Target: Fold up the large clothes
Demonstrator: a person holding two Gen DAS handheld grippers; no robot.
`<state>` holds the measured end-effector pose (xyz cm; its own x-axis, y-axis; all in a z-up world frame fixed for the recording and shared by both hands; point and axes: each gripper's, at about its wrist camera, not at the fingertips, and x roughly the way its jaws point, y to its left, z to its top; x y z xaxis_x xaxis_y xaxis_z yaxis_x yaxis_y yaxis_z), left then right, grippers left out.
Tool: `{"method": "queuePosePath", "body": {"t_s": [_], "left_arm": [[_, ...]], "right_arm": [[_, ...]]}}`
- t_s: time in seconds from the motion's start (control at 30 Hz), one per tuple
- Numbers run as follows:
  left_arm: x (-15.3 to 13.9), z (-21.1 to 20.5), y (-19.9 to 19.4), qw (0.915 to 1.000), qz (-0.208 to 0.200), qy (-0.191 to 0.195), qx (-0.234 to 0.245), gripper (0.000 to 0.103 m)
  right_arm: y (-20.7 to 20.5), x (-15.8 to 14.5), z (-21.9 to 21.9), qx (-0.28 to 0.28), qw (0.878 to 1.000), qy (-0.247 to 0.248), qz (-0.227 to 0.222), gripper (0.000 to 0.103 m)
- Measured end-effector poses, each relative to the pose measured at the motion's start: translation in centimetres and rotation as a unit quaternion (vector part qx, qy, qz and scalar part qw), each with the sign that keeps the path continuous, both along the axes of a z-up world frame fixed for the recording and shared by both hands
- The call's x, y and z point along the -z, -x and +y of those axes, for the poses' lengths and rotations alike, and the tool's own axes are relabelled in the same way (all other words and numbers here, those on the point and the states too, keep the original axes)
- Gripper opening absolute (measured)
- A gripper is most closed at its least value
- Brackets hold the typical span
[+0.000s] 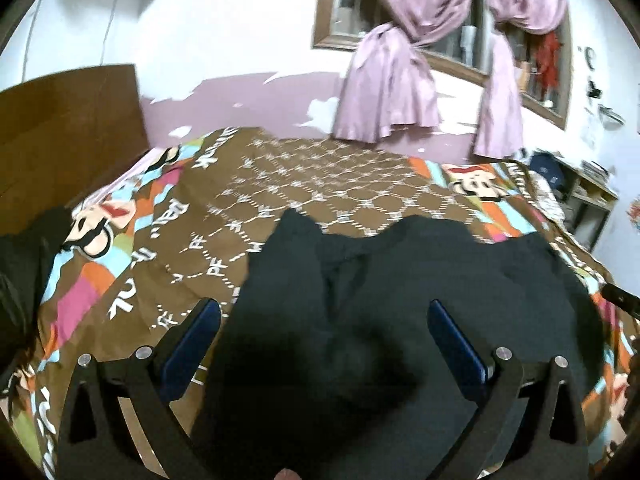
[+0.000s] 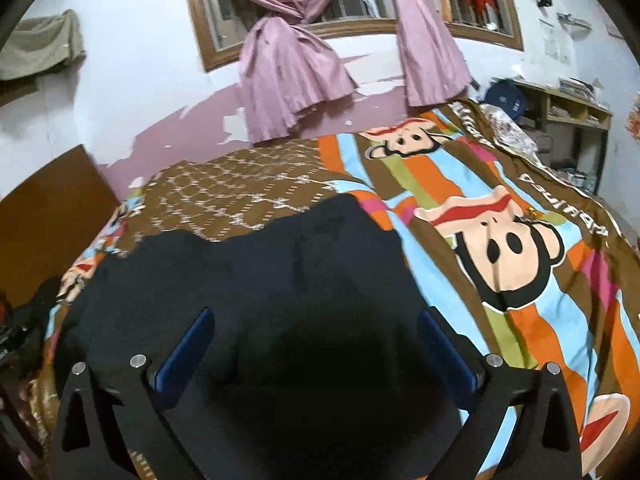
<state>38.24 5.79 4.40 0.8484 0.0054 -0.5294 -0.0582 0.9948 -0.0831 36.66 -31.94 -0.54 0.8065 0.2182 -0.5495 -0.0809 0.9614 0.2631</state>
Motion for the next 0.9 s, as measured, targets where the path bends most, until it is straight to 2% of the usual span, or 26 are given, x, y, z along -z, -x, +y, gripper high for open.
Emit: {"method": "queuePosePath", "body": {"t_s": [0.27, 0.43, 0.53, 0.63, 0.8, 0.9], "left_arm": [[-3.3, -3.9, 4.0, 0.9981, -0.031, -0.002, 0.053, 0.101], [-5.5, -5.1, 6.8, 0.9961, -0.054, 0.001, 0.07, 0.101], [-6.3, -5.5, 8.5, 0.9953, -0.064, -0.002, 0.072, 0.101], [-6.7, -5.6, 10.3, 0.9949, -0.075, -0.009, 0.067, 0.101], [-5.9, -5.7, 13.5, 0.9923, -0.095, -0.035, 0.072, 0.101], [-5.0, -5.5, 14.6, 0.9926, -0.086, -0.051, 0.069, 0.101]], "right_arm": [[4.9, -3.8, 2.0, -0.026, 0.999, -0.007, -0.034, 0.103], [8.1, -5.3, 2.9, -0.031, 0.998, -0.019, -0.054, 0.103], [10.0, -5.9, 3.9, -0.021, 0.997, -0.005, -0.068, 0.103], [11.5, -6.0, 4.9, -0.013, 0.997, 0.007, -0.069, 0.103], [14.3, -5.1, 5.8, -0.014, 0.997, -0.011, -0.075, 0.103], [15.1, -4.7, 6.3, -0.017, 0.997, -0.007, -0.079, 0.103]]}}
